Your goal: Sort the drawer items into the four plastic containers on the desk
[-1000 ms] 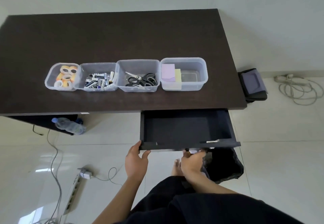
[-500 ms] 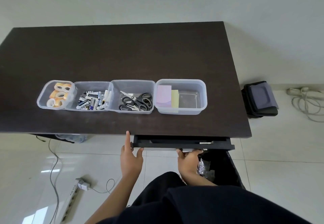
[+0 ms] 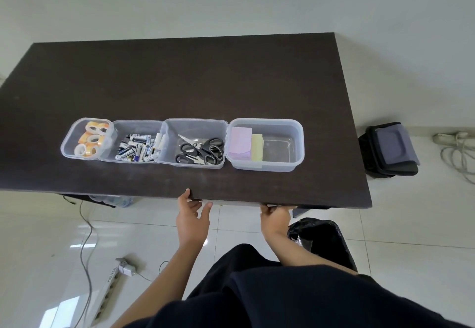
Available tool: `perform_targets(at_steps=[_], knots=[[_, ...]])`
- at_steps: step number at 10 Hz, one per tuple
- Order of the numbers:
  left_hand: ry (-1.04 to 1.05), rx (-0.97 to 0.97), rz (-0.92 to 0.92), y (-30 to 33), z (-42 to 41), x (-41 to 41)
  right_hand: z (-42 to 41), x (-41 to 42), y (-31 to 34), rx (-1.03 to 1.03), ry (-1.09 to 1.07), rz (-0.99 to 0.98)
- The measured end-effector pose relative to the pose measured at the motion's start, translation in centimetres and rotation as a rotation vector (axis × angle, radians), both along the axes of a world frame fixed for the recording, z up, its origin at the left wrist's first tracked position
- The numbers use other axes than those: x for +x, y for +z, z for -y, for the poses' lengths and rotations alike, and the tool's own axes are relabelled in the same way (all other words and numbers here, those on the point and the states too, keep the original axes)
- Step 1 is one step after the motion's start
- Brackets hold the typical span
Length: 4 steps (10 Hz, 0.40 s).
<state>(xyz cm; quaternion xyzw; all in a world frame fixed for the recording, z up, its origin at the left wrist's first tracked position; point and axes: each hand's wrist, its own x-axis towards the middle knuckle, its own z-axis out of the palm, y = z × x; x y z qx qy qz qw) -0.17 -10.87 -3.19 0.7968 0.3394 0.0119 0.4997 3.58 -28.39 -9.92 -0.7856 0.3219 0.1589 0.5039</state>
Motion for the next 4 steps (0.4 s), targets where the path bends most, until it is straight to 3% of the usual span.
perform_targets(at_steps=[2, 4], knots=[[-0.1, 0.002, -0.026, -0.1, -0.3, -1.2, 0.5, -0.7, 0.8, 0.058, 0.01, 0.016], [-0.181, 0.066, -0.165, -2.0, -2.0, -6.3, 2.3, -3.0, 4.2, 0.084, -0.226, 0.085]])
